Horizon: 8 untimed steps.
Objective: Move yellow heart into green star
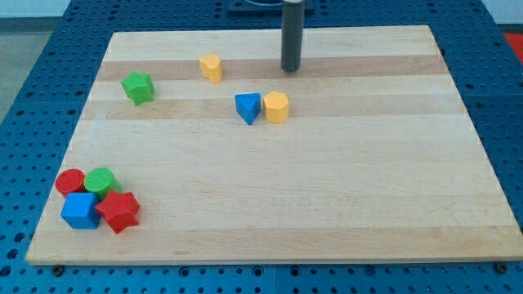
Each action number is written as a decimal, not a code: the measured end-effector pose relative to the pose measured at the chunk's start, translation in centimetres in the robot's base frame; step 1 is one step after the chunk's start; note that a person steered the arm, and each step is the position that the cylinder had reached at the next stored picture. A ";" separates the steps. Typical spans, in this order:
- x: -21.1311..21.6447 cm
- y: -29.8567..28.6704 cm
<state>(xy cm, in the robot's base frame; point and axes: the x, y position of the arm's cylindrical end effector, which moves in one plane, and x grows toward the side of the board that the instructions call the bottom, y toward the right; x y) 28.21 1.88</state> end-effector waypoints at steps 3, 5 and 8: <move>3.1 -11.4; 1.6 -13.4; -3.4 -19.6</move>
<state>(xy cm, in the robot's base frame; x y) 24.84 -17.67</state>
